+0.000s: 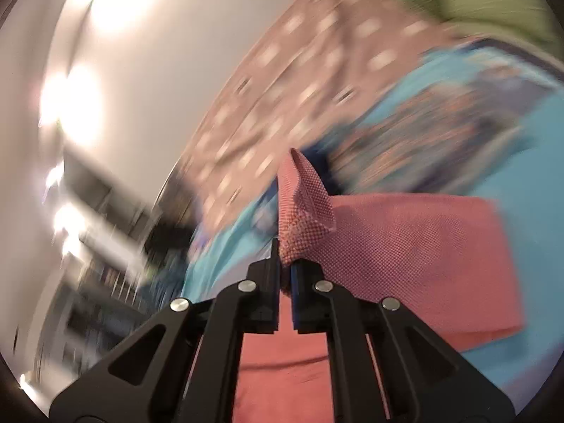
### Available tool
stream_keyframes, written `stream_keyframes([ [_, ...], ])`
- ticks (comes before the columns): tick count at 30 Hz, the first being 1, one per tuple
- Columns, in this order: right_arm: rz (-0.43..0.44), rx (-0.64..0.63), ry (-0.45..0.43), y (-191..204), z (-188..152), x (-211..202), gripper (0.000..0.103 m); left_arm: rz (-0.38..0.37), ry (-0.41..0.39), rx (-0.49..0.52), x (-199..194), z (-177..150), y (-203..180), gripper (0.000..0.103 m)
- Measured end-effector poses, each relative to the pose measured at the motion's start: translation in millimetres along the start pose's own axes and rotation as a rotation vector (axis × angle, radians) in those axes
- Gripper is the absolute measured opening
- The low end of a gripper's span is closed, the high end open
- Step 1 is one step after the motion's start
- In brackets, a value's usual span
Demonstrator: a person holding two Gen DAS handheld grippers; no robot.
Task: Fold small clothes
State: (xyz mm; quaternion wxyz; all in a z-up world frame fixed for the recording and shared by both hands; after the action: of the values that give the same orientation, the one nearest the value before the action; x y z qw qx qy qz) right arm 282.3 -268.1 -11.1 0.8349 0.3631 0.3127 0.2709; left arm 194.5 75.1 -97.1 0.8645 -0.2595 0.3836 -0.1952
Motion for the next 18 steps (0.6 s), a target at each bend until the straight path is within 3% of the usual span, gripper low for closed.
stream_keyframes([
  [3,-0.003,-0.094,0.154,22.3,-37.8,56.2,0.006,-0.067,-0.031,-0.012,-9.1,4.9,1.6,0.042],
  [9,-0.102,-0.234,0.361,26.2,-106.0,99.7,0.006,-0.14,0.001,-0.074,-4.0,8.1,10.2,0.044],
  [13,-0.141,-0.314,0.404,27.2,-127.3,102.6,0.009,-0.173,0.03,-0.09,1.2,8.7,8.8,0.046],
  [18,-0.166,-0.366,0.406,28.2,-146.7,99.6,0.009,-0.152,0.069,-0.129,11.6,17.7,4.5,0.05],
])
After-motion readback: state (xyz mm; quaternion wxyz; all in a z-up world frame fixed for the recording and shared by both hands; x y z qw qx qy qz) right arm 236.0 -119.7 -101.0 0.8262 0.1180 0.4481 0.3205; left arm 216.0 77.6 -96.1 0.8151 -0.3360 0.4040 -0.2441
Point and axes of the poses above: each gripper's, at about its wrist camera, not at the fingertips, and x roughly the way its jaws point, y to its left, z to its top, the point moved 2 cm from there along x, roughly the way its jaws point, and after that the axes turned 8 degrees about z, right-handed, at the moved point
